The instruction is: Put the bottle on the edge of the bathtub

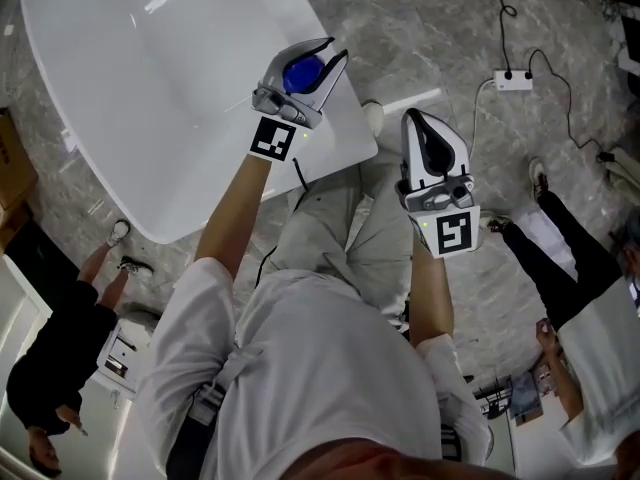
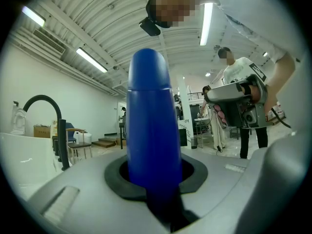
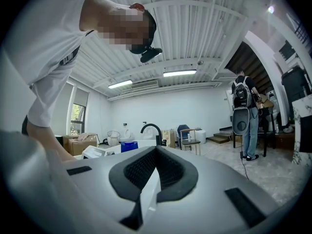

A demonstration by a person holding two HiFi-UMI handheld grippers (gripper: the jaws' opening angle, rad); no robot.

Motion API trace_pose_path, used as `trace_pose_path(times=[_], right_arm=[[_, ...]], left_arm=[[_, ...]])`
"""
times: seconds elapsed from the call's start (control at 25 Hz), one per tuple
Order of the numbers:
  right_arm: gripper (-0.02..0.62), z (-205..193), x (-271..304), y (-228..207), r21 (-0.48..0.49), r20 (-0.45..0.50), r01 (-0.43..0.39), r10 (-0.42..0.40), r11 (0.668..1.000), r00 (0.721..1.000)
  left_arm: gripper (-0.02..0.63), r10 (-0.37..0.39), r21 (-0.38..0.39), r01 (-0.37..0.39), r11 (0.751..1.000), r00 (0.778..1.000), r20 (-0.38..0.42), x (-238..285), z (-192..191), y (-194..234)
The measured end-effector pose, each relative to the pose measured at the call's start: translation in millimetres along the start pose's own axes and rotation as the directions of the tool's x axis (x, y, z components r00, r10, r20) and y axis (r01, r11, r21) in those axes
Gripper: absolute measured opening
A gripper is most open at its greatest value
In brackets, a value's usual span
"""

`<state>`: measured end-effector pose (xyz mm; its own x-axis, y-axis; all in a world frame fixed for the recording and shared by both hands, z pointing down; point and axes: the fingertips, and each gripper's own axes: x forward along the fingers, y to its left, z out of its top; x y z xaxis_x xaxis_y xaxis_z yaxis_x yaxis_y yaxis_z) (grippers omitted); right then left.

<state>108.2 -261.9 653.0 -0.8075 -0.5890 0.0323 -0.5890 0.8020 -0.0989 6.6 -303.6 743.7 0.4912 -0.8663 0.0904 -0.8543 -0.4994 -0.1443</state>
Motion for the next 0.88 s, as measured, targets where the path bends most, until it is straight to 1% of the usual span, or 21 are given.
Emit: trace_pose_path(times=[0.48,0.68,0.88], right_arm=[[0.002,-14.3,-2.3,-2.3,0.009,-0.003,0.007,-0.006,1.0,1.0],[0.002,-19.5,-1.9,1.0,0.015,-0.003,0.008,-0.008,1.0,1.0],[0.002,-24.3,-4.2,3.6,0.025,-0.013,0.008,-0.007,1.0,1.0]], left_arm=[[0.09,-0.012,-0.001,0.012,1.0,1.0,-0.015,3.3,-30.1,-0.6],[0.094,-0.02,0.009,0.02,1.0,1.0,0.001,6.1,-27.3,-4.2],[0.1,-0.015,0.01,0.015,1.0,1.0,-0.003,6.3,-28.3,-4.5]])
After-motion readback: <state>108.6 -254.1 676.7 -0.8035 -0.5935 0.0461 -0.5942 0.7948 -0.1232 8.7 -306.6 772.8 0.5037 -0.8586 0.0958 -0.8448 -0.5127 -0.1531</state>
